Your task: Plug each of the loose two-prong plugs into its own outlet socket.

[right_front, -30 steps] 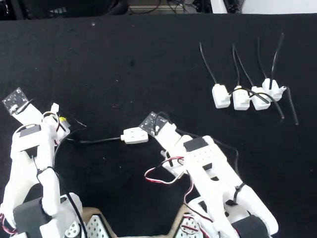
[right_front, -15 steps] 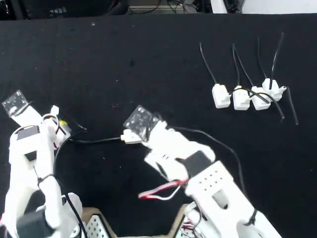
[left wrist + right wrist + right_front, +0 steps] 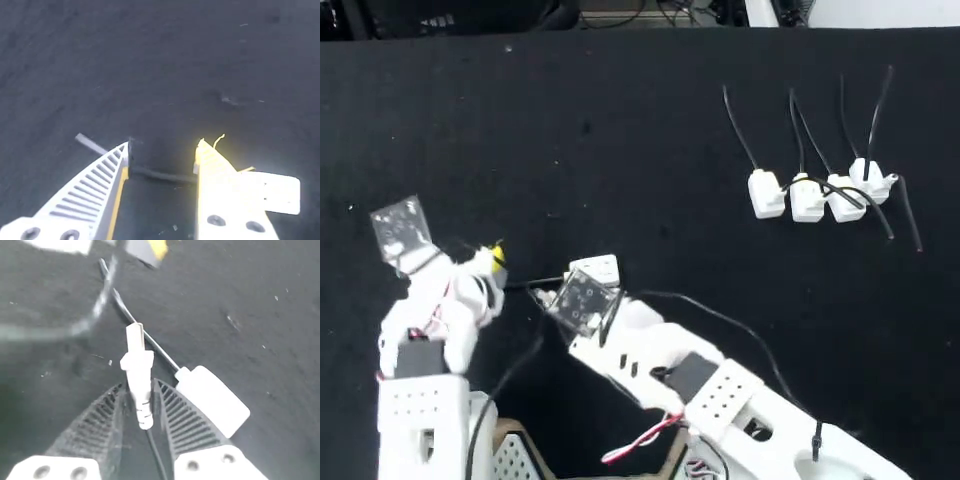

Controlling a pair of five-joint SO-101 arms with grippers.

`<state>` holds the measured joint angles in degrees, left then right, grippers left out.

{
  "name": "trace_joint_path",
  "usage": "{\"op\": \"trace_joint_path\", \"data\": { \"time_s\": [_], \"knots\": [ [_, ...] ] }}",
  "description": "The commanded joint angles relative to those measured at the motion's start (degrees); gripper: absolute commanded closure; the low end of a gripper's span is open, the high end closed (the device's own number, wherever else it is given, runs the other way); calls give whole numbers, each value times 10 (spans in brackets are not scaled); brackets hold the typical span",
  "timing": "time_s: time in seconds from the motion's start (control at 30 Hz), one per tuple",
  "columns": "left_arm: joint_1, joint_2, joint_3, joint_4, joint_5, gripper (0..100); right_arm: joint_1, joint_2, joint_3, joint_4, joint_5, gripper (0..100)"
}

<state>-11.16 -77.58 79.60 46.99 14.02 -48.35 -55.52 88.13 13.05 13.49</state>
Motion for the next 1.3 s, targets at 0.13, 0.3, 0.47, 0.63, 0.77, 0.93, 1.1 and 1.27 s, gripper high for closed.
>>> {"op": "trace_joint_path", "data": {
  "time_s": [0.13, 0.3, 0.47, 0.63, 0.77, 0.93, 1.1, 1.27],
  "knots": [
    [81, -230, 76, 34, -51, 787, -16, -2, -3, -24, -4, 988],
    [119, -270, 87, 61, -77, 787, -17, -3, -5, -24, -4, 988],
    [150, -261, 93, 61, -105, 787, -16, -4, -25, -1, -4, 988],
    [153, -264, 109, 52, -112, 787, -14, -54, -36, 55, -4, 988],
    [153, -261, 123, 37, -112, 787, -12, -138, -36, 110, -4, 988],
    [153, -264, 124, 37, -112, 787, -13, -271, -20, 177, -4, 988],
    [153, -264, 124, 37, -112, 787, -13, -380, 34, 182, -28, 988],
    [153, -264, 124, 37, -109, 787, -12, -422, 60, 183, -47, 988]
  ]
}}
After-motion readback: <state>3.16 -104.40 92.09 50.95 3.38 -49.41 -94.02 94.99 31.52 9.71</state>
